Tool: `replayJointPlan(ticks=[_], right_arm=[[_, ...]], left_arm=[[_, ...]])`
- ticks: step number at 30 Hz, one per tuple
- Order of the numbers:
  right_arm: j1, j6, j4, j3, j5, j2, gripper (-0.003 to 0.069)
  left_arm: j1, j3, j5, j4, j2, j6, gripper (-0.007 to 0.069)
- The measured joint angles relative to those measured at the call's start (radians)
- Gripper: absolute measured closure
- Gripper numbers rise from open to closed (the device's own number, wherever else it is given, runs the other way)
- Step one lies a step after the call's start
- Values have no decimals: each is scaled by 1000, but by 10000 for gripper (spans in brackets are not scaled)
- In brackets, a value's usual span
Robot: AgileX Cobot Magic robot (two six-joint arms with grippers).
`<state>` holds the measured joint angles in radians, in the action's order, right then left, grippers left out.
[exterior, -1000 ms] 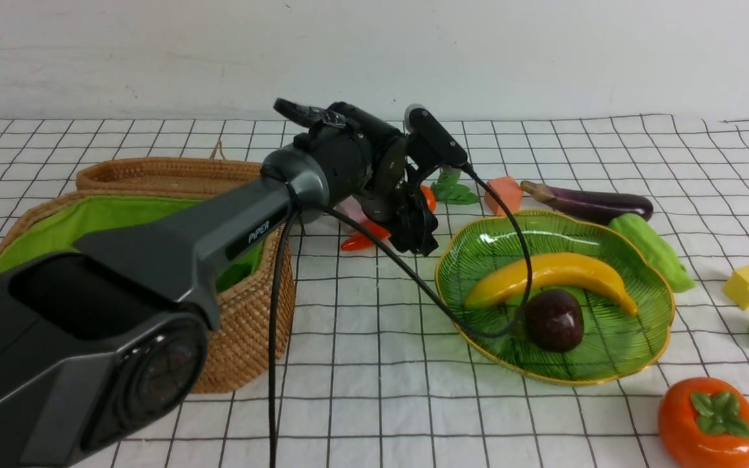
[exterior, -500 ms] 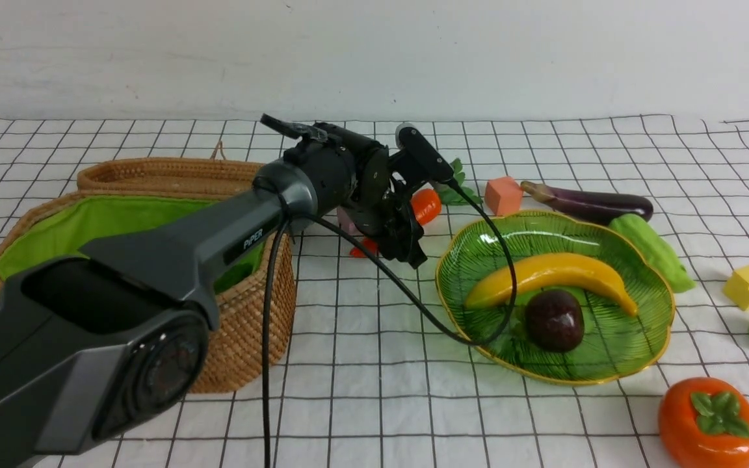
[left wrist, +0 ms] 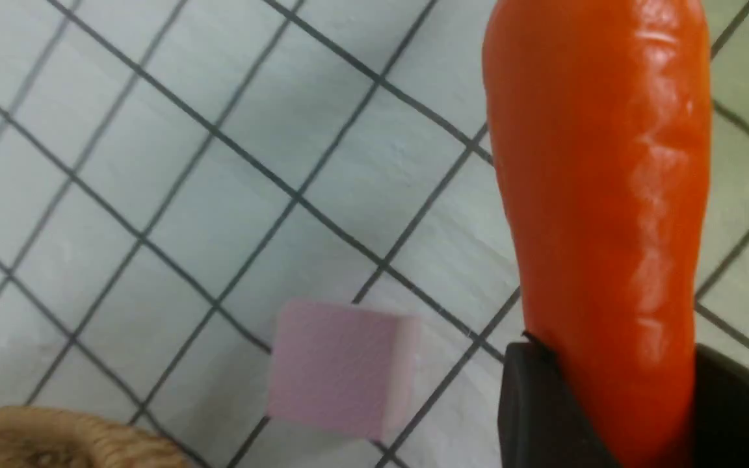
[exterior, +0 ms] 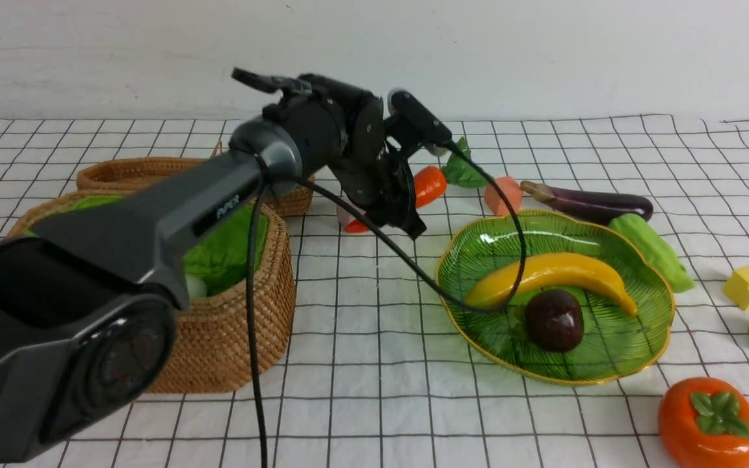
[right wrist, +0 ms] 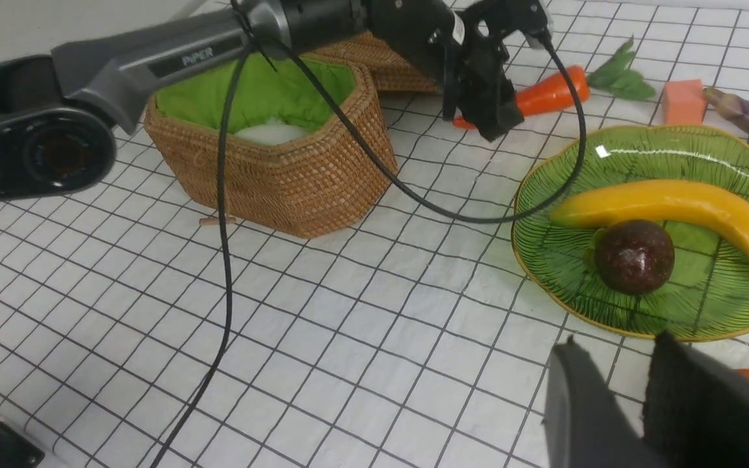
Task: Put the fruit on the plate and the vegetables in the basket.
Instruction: Use the left arm to grab a carrot and put it into the left basket
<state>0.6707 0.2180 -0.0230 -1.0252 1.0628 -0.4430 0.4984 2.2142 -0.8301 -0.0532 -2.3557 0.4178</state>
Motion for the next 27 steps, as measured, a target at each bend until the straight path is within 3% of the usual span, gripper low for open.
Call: replayJointPlan(ticks=[7,10,15,19,22,27], right_arm=[[0,0,0,0,-4,0,476],[0,0,0,0,-7,0,475],[0,0,-1,0,-11,0,473],[0,-1,-1,0,-11,0,473],[0,-1,-1,0,-11,0,471],[0,-1,-16,0,-13,0,468]], left_arm=[[7,-12,-306,0,244,60,379],[6,-136,-396,-13,411,104,379],[-34,-420,-402,-93,642,164,379],[-152,-685,-336,-130,807,308,379],[-243,-792,-274,-132,840,436,379],[-312,-858,-198,-133,816,527,379]])
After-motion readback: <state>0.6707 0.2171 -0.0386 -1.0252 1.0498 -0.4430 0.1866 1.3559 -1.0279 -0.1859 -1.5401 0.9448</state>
